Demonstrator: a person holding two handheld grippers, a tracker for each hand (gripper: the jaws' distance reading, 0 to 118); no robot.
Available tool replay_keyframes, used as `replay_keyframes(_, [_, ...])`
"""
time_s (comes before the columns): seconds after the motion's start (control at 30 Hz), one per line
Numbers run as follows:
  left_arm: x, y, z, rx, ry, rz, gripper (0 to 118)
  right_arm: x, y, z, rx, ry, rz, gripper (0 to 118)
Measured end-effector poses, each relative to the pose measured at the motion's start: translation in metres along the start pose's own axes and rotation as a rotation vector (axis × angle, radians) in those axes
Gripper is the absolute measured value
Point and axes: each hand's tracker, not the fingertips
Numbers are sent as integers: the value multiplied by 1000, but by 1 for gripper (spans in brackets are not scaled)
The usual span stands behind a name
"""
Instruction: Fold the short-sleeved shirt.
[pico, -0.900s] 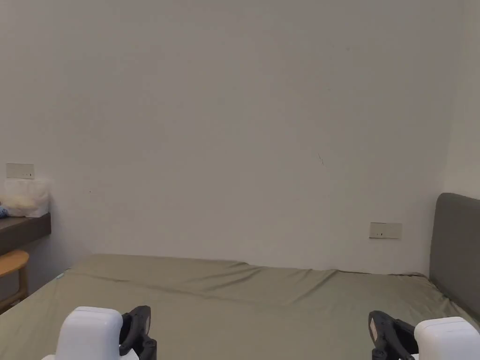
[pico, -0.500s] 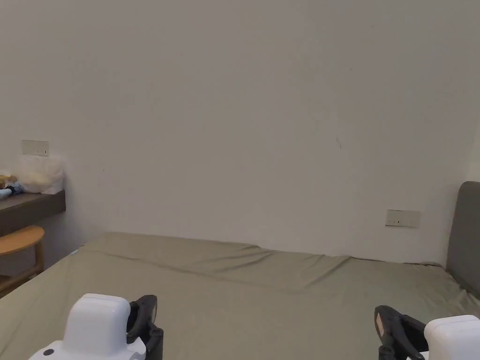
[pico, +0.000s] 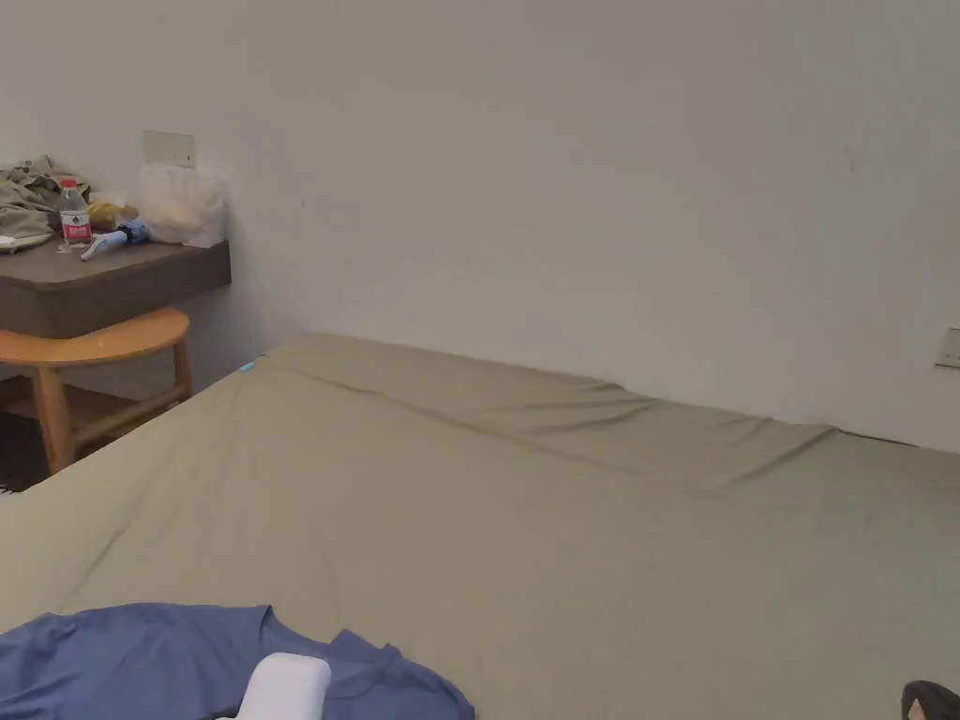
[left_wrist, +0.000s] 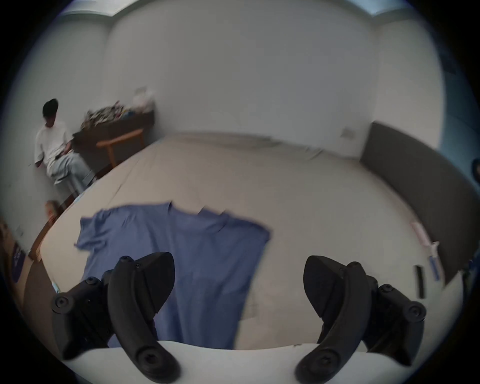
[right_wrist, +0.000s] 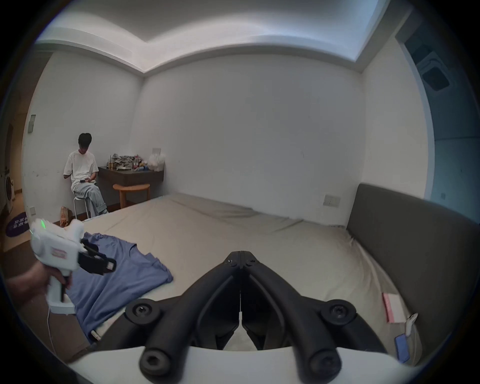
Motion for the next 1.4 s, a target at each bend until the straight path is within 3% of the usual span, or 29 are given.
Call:
replay_keyframes(0.23, [-24, -61, -151, -292, 127, -25, 107, 2, -53, -60, -182, -15, -44, 9])
replay_keyframes(0.3, [-29, -65, -157, -306, 91, -36, 108, 0, -63, -71, -221, 0, -53, 9])
replay_keyframes(0.33, [-31, -59, -149, -193, 71, 14, 108, 0, -67, -75, -235, 2, -67, 9])
replay_keyframes(0.37, [-31, -54, -153, -188, 68, 22, 106, -1, -70, -79, -239, 3, -84, 9])
replay_keyframes(0.4, [-31, -53, -156, -252, 74, -2, 91, -3, -73, -82, -241, 9, -101, 9])
replay_keyframes(0.43, [-32, -53, -151, -247, 72, -7, 58, -4, -75, -85, -246, 20, -117, 9])
replay_keyframes(0.47, [-32, -49, -148, -181, 83, -26, 10, -6, -76, -87, -250, 29, -123, 9])
replay_keyframes(0.5, [-32, -44, -148, -150, 108, -34, 6, -7, -77, -87, -255, 38, -124, 9])
replay_keyframes(0.53, [-32, -40, -151, -147, 171, -58, 6, -9, -78, -86, -258, 45, -122, 9])
replay_keyframes(0.63, [-43, -23, -154, -196, 61, 13, 6, -8, -77, -80, -261, 58, -113, 9])
replay_keyframes(0.7, [-43, -7, -143, -117, 44, 36, 6, -3, -75, -73, -256, 58, -110, 9])
replay_keyframes(0.77, [-28, 15, -120, 18, 45, -2, 6, 9, -73, -65, -251, 55, -131, 9])
replay_keyframes(0.83, [-5, 37, -108, 25, 50, -68, 6, 22, -71, -56, -233, 38, -173, 9])
replay_keyframes(0.9, [17, 53, -91, 80, -35, -95, 6, 35, -68, -46, -216, 16, -190, 9])
replay_keyframes(1.07, [111, 70, -52, 138, -223, -190, 6, 74, -68, -15, -197, -16, -237, 9])
replay_keyframes(1.4, [330, 8, 28, 94, -707, -366, 6, 152, -70, 85, -124, -255, -271, 9])
